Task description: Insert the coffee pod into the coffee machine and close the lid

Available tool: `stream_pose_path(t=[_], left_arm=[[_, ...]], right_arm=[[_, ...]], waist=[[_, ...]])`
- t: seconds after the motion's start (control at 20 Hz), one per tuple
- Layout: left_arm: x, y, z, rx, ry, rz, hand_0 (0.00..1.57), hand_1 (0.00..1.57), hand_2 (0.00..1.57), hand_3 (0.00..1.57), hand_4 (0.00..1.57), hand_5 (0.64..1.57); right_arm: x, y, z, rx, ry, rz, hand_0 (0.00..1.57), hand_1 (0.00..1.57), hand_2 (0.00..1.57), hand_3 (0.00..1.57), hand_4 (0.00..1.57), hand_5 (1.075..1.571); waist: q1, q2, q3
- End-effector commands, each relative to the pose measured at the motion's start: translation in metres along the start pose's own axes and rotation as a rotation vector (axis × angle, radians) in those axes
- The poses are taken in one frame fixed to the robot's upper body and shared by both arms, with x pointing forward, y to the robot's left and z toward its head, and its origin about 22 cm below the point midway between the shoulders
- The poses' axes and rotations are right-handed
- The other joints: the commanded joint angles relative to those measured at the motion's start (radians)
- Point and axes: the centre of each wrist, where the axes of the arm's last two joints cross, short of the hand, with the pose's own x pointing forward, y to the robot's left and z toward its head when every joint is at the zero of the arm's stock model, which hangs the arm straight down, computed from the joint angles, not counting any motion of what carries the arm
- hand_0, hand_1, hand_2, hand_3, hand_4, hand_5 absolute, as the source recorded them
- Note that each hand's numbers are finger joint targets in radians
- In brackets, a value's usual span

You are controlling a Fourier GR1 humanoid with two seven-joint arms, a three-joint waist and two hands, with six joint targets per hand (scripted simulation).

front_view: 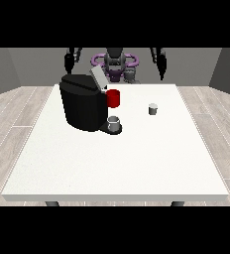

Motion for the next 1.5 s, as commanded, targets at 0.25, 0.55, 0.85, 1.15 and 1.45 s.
stream_pose_path(t=[0.25,0.55,0.85,1.15,1.45], left_arm=[[0.005,0.035,-0.002,-0.174,-0.092,-0.176,0.00,0.00,0.00,0.00,0.00,1.571],[0.009,0.049,-0.024,-0.223,-0.128,-0.342,0.00,0.00,0.00,0.00,0.00,1.571],[0.035,0.097,-0.060,-0.210,-0.091,-0.476,0.00,0.00,0.00,0.00,0.00,1.571],[0.045,0.118,-0.085,-0.162,-0.026,-0.586,0.00,0.00,0.00,0.00,0.00,1.571],[0.057,0.112,-0.113,-0.192,-0.024,-0.662,0.00,0.00,0.00,0.00,0.00,1.571]], right_arm=[[-0.017,-0.020,0.013,0.021,0.108,-0.012,0.00,0.00,0.00,0.00,0.00,1.571],[-0.002,0.004,-0.003,-0.132,0.023,0.163,0.00,0.00,0.00,0.00,0.00,1.571],[0.004,0.025,-0.010,-0.083,-0.042,0.153,0.00,0.00,0.00,0.00,0.00,1.571],[0.021,0.047,-0.021,-0.010,-0.085,0.096,0.00,0.00,0.00,0.00,0.00,1.571],[0.039,0.057,-0.044,-0.031,-0.098,0.154,0.00,0.00,0.00,0.00,0.00,1.571]], waist=[[-0.005,-0.032,0.0017],[-0.045,0.029,0.0012],[-0.099,0.105,0.0014],[-0.162,0.201,0.0011],[-0.160,0.267,0.0012]])
